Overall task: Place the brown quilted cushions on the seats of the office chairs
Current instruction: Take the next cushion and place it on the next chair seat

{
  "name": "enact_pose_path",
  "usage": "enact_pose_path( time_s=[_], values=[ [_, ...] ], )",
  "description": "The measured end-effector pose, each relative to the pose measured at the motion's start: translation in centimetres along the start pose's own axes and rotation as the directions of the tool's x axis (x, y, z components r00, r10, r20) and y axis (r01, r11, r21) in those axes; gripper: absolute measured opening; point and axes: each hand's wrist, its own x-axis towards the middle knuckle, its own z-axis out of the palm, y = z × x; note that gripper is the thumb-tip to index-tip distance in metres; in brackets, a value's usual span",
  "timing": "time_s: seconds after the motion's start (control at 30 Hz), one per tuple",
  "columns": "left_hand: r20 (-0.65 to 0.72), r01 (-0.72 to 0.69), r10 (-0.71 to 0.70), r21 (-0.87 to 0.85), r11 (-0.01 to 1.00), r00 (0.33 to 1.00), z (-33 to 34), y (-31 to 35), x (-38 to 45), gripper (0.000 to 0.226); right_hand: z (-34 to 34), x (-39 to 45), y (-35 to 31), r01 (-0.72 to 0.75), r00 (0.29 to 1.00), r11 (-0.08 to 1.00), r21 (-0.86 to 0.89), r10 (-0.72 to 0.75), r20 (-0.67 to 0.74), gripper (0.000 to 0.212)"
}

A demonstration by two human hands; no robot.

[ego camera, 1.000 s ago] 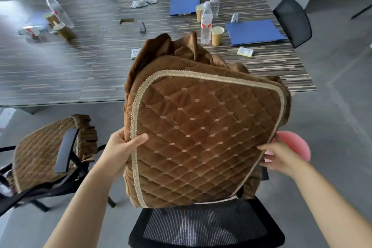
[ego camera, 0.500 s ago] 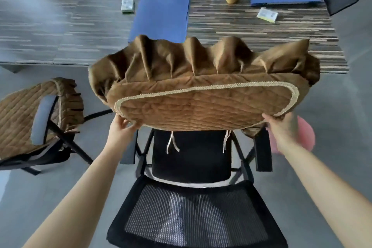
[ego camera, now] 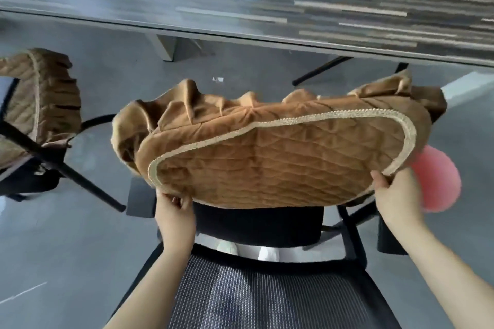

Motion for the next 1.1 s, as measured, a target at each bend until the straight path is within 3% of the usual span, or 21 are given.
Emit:
enact_pose_path(
  time_s=[0.13, 0.23, 0.4, 0.5, 0.63, 0.73, 0.83, 0.87, 0.93, 1.0, 1.1],
  values=[
    [0.040, -0.073, 0.073, 0.005, 0.997, 0.997, 1.6, 0.3, 1.2, 0.029, -0.6, 2.7, -3.9, 0.027, 1.000, 0.986, -0.163, -0.029, -0.012, 0.021],
    [0.096, -0.063, 0.057, 0.057, 0.996, 0.994, 2.6, -0.4, 2.4, 0.035, -0.2, 5.0, -5.7, 0.036, 0.996, 0.940, -0.338, -0.004, 0.094, 0.036],
    [0.137, -0.033, 0.011, 0.161, 0.986, 0.990, 5.1, -2.8, 4.5, 0.020, 3.6, 8.1, -6.7, 0.071, 0.975, 0.858, -0.509, 0.048, 0.217, 0.043],
    [0.133, -0.035, 0.005, 0.224, 0.974, 0.991, 5.8, -3.3, 5.2, 0.019, 5.8, 9.8, -7.5, 0.052, 0.969, 0.819, -0.571, 0.097, 0.227, 0.042],
    [0.147, -0.132, 0.111, 0.145, 0.981, 0.983, 6.4, -3.8, 7.5, 0.026, 8.1, 14.0, -9.0, 0.089, 0.965, 0.793, -0.603, 0.080, 0.248, 0.033],
    [0.107, -0.012, -0.009, 0.195, 0.981, 0.994, 7.0, -4.7, 10.5, 0.026, 11.1, 17.4, -9.1, 0.107, 0.985, 0.798, -0.594, -0.001, 0.175, 0.039],
    [0.055, 0.184, -0.228, 0.427, 0.885, 0.972, 7.8, -5.9, 13.3, 0.045, 14.4, 18.7, -7.0, 0.214, 0.975, 0.848, -0.485, -0.152, 0.163, 0.051],
    [0.054, 0.216, -0.278, 0.494, 0.842, 0.959, 8.2, -6.1, 14.0, 0.048, 15.4, 18.9, -5.6, 0.207, 0.972, 0.857, -0.471, -0.126, 0.198, 0.055],
    [0.077, 0.224, -0.316, 0.552, 0.803, 0.946, 8.8, -6.2, 14.7, 0.044, 16.7, 18.5, -2.5, 0.039, 0.963, 0.881, -0.472, 0.094, 0.253, 0.067],
    [0.103, 0.202, -0.304, 0.544, 0.814, 0.947, 9.2, -6.4, 15.0, 0.034, 17.1, 17.5, 0.6, -0.161, 0.907, 0.852, -0.499, 0.327, 0.265, 0.072],
    [0.087, 0.240, -0.325, 0.502, 0.831, 0.942, 9.1, -6.8, 15.2, 0.025, 16.8, 15.4, 3.0, -0.351, 0.799, 0.791, -0.501, 0.532, 0.281, 0.071]
  ],
)
